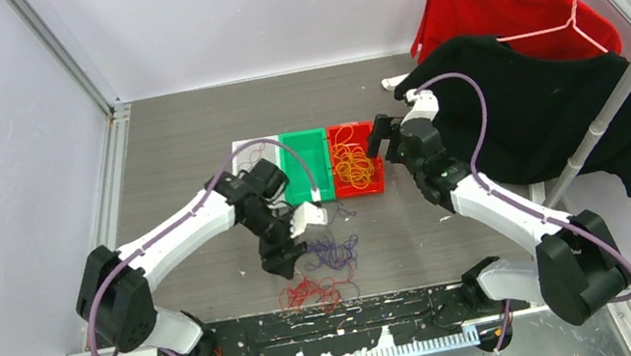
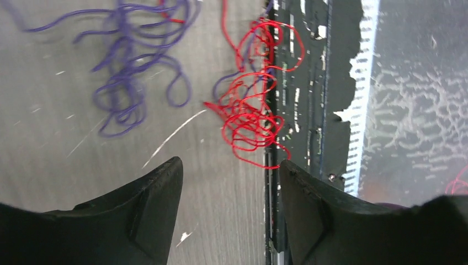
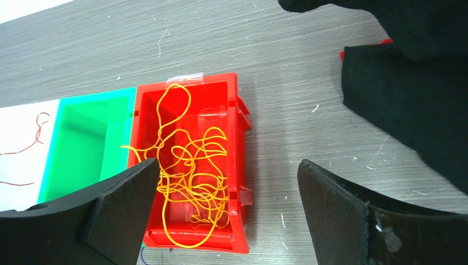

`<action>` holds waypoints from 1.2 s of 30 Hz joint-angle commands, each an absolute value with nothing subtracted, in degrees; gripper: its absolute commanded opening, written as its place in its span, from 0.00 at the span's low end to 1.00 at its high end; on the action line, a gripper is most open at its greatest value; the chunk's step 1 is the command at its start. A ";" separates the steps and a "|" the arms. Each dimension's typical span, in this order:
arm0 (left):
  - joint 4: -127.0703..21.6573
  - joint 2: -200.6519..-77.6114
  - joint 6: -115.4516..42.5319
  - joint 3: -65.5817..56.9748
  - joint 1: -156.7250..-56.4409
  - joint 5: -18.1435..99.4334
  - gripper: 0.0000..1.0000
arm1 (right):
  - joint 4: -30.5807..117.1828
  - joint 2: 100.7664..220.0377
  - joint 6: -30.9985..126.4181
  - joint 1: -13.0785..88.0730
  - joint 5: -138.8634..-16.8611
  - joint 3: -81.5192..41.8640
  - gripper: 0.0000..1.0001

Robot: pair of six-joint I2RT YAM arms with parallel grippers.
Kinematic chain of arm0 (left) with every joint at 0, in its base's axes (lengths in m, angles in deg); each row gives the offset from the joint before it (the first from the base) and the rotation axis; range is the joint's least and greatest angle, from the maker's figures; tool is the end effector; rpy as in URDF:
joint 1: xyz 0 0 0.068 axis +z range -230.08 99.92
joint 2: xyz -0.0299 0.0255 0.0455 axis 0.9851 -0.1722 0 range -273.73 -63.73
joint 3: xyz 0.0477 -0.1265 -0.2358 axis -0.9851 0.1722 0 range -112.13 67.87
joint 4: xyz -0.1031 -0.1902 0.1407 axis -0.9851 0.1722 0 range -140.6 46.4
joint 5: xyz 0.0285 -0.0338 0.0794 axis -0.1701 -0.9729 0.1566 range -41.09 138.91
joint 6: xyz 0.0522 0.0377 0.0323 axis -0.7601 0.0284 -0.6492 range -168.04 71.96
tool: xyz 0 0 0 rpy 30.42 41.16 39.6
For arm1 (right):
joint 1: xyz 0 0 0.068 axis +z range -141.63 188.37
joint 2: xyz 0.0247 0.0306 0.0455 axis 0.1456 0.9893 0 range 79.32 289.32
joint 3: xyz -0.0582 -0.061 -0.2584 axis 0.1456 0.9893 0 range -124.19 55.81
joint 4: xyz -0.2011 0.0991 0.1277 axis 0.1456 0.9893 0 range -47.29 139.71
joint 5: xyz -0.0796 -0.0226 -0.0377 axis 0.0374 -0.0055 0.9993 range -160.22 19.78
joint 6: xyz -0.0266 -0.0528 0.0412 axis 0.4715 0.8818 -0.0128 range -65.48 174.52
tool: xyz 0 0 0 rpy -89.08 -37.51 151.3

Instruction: Untangle the cables

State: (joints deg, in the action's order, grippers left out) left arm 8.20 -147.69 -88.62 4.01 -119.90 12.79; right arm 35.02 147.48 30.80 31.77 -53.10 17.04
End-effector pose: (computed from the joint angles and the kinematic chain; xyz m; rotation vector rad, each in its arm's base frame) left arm 0.1795 -0.1955 0.2286 1.8797 2.0869 -0.9134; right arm 0.2673 0.0964 0.2431 0.2026 1.9300 0.2571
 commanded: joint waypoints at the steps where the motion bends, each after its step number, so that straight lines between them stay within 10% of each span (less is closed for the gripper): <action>1: 8.09 -150.84 -90.99 4.16 -124.19 12.97 0.63 | 37.34 144.39 29.23 31.66 -49.31 17.00 1.00; 21: 7.70 -159.91 -94.28 3.86 -124.84 5.08 0.38 | 36.73 139.08 23.33 29.90 -54.11 20.39 0.88; 33: 1.36 -159.61 -95.62 7.33 -125.04 9.95 0.45 | 36.42 137.66 22.54 29.95 -57.77 20.40 0.79; 36: 1.97 -159.82 -95.06 6.24 -125.03 10.34 0.27 | 36.46 137.06 22.24 29.96 -58.47 20.65 0.76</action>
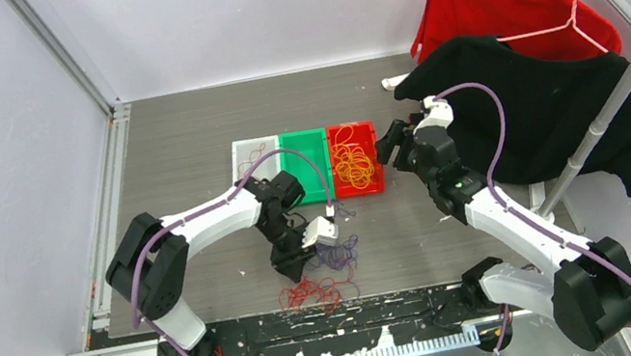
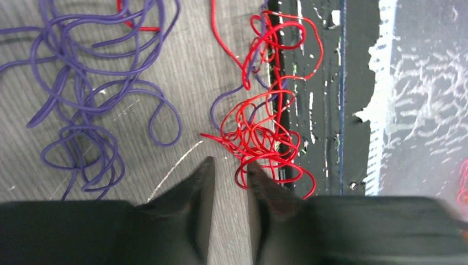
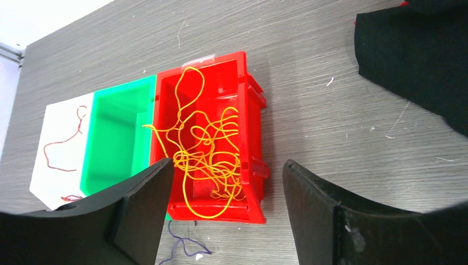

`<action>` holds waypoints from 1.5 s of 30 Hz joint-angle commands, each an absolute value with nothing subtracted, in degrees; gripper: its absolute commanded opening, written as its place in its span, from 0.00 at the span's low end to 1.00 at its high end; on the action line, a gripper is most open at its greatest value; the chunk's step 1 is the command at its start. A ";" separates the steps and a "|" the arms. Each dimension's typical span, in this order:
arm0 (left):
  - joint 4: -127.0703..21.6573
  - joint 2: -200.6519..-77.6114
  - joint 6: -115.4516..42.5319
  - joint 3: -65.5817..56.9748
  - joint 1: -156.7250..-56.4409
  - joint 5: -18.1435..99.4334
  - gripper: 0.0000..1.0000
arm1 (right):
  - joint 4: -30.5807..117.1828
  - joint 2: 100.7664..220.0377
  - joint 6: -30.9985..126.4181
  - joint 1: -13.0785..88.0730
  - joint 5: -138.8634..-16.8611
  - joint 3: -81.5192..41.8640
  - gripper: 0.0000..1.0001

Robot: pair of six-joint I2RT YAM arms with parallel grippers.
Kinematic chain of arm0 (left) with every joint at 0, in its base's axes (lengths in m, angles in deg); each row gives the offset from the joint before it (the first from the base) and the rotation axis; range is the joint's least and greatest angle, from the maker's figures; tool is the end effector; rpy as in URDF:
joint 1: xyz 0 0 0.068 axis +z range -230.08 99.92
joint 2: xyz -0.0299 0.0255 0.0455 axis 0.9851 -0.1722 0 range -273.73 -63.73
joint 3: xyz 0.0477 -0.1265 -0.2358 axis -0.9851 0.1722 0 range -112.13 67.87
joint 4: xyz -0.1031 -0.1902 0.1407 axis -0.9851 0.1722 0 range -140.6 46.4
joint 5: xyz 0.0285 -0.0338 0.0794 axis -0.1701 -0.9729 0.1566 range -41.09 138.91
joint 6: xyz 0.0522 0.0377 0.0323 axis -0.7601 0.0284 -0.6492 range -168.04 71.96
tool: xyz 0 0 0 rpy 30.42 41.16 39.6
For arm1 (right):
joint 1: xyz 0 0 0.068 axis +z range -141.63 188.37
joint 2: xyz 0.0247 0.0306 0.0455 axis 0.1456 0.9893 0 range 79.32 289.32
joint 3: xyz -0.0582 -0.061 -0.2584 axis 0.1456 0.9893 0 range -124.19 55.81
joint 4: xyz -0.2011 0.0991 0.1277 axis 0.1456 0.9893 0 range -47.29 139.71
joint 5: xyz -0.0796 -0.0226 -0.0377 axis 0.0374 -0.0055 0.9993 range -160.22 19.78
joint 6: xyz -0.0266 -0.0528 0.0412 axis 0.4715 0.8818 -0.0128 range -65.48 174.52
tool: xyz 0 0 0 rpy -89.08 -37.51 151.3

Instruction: Untangle the cables

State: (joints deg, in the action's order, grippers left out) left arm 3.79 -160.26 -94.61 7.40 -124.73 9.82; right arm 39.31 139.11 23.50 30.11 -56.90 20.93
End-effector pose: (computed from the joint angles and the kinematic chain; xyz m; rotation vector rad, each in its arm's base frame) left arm 0.1723 -0.2231 0.1610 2.1101 2.0717 -1.0497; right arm 0.2417 0.0814 0.2452 0.3122 1.9301 0.3856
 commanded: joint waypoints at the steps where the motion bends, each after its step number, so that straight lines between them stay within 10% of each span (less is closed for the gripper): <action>1: 2.76 -159.49 -94.98 5.60 -125.07 10.49 0.18 | 36.51 136.88 22.18 29.98 -58.64 20.66 0.76; 5: 6.07 -155.35 -94.59 3.45 -124.92 12.94 0.00 | 36.49 136.20 22.22 29.92 -59.88 20.66 0.73; 26: 14.02 -140.67 -67.90 -24.88 -124.11 38.55 0.00 | 24.72 131.47 35.31 57.61 -58.69 19.95 0.93; 45: 18.01 -140.76 -64.61 -29.98 -124.17 33.44 0.00 | 10.77 141.70 41.63 71.22 -52.70 16.97 0.91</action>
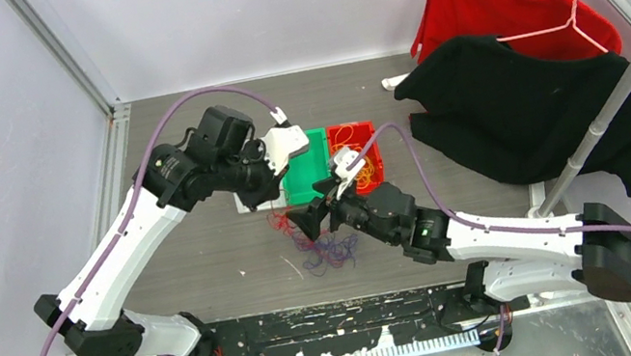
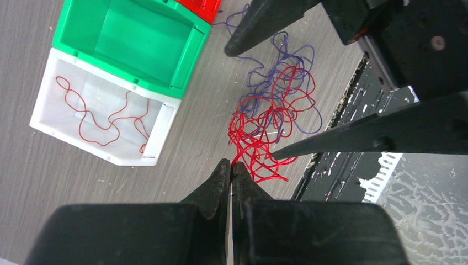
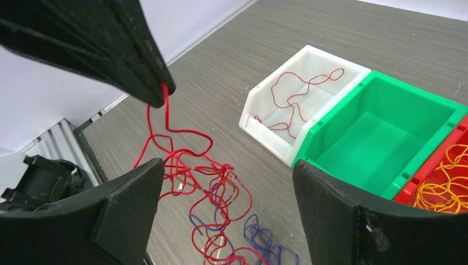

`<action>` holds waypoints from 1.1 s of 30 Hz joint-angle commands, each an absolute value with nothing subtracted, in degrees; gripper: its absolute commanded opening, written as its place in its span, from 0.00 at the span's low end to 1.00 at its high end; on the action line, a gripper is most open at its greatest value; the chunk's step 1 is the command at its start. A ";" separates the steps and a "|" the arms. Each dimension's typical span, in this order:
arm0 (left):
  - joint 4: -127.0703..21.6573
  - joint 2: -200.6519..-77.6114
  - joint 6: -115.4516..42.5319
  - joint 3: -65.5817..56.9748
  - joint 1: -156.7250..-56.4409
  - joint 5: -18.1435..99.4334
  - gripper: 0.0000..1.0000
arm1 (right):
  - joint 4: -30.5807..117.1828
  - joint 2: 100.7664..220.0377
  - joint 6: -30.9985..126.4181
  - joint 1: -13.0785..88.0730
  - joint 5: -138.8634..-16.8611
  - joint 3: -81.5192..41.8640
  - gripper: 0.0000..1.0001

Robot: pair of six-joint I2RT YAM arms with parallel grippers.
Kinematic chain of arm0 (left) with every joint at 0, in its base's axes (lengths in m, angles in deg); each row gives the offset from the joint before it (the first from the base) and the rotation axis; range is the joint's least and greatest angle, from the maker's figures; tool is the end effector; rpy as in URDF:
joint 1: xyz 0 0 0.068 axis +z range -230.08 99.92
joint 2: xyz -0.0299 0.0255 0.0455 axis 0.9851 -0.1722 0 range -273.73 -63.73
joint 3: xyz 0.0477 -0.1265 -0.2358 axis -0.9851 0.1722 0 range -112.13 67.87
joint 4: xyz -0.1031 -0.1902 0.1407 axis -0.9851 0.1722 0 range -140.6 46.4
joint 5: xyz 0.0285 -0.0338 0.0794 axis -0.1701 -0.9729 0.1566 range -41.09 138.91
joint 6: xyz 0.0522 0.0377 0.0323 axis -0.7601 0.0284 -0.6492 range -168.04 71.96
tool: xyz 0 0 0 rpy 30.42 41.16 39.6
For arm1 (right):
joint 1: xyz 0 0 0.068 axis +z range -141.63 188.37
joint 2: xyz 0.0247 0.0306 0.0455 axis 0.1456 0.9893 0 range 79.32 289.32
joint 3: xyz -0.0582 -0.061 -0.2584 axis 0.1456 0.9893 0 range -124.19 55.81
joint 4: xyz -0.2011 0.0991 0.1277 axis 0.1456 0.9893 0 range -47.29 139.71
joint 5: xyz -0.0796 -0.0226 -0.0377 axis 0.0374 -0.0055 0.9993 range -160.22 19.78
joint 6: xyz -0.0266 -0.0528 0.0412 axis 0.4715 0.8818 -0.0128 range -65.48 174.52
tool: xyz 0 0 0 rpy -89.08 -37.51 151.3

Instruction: Untangle the cables

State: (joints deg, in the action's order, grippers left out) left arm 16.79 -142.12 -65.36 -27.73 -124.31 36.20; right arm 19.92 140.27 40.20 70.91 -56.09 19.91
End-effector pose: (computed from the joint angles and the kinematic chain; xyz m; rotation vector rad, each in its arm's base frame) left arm 0.1803 -0.1939 0.3983 1.3517 2.0751 -0.4763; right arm 0.1366 0.2310 0.2904 -0.4984 1.5988 0.8321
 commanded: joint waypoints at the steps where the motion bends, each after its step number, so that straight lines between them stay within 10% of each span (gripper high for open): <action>1: 18.09 -140.79 -64.67 -29.96 -124.17 33.29 0.00 | 9.93 142.22 41.67 71.21 -52.65 16.84 0.90; 33: 22.85 -142.88 -68.89 -45.58 -124.18 23.91 0.00 | 2.46 158.02 36.34 71.26 -43.67 15.59 0.84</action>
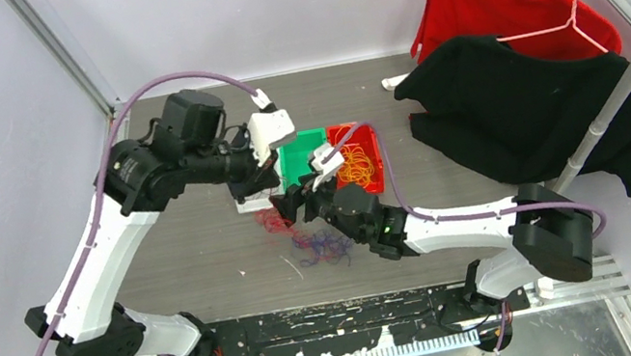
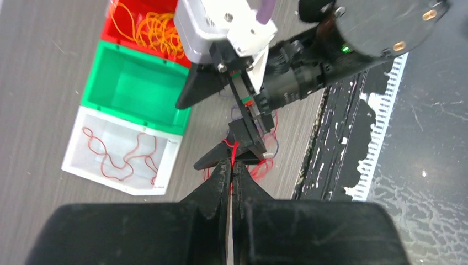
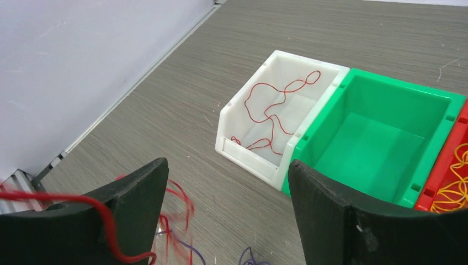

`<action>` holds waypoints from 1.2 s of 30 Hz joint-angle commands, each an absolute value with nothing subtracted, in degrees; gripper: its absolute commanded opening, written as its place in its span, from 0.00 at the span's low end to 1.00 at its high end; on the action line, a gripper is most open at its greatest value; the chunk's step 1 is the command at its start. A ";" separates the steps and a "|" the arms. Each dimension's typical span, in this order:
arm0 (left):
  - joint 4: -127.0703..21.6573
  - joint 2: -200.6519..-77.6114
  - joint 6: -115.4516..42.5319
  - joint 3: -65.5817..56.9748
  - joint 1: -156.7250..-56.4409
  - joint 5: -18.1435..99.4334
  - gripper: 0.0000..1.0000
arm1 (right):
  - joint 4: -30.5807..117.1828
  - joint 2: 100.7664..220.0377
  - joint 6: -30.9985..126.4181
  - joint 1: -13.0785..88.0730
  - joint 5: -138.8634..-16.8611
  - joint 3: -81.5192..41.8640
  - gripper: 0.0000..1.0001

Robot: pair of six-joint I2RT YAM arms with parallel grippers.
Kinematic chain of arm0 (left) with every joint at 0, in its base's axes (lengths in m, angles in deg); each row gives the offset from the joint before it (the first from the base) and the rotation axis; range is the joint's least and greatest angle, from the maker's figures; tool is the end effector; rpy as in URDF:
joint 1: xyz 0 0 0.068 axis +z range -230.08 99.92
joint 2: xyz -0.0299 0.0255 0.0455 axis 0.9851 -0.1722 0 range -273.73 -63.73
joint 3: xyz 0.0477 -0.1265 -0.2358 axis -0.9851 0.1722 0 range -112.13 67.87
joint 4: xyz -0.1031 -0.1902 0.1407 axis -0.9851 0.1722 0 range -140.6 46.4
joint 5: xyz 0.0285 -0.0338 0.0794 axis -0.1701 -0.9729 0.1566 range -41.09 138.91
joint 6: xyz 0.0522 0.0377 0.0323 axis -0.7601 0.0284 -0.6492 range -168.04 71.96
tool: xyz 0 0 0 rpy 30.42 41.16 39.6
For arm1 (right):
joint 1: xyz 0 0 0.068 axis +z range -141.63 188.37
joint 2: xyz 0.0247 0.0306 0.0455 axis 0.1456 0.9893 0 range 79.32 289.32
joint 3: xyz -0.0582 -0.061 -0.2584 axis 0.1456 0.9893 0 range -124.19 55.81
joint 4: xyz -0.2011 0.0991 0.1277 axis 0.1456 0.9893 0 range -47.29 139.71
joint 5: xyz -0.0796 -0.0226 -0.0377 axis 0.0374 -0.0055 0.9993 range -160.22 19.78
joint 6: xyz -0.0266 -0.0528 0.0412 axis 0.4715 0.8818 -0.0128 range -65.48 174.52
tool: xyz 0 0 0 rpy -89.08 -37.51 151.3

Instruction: Untangle the cables

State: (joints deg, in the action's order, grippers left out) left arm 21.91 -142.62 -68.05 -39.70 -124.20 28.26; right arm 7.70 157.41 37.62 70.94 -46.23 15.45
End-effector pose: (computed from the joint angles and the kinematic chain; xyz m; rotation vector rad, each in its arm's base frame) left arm 0.1618 -0.1863 0.4501 1.4036 1.8968 -0.6284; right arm 0.1698 0.2742 0.2645 -0.3283 1.6314 0.7277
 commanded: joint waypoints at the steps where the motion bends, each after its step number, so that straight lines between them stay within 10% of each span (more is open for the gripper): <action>1: 22.93 -143.10 -68.99 -46.75 -124.14 23.52 0.00 | 2.20 158.19 36.09 71.22 -43.63 16.40 0.84; 36: -26.29 -140.65 -87.54 -55.38 -124.17 54.61 0.00 | -2.02 157.86 26.68 75.58 -34.93 39.51 0.76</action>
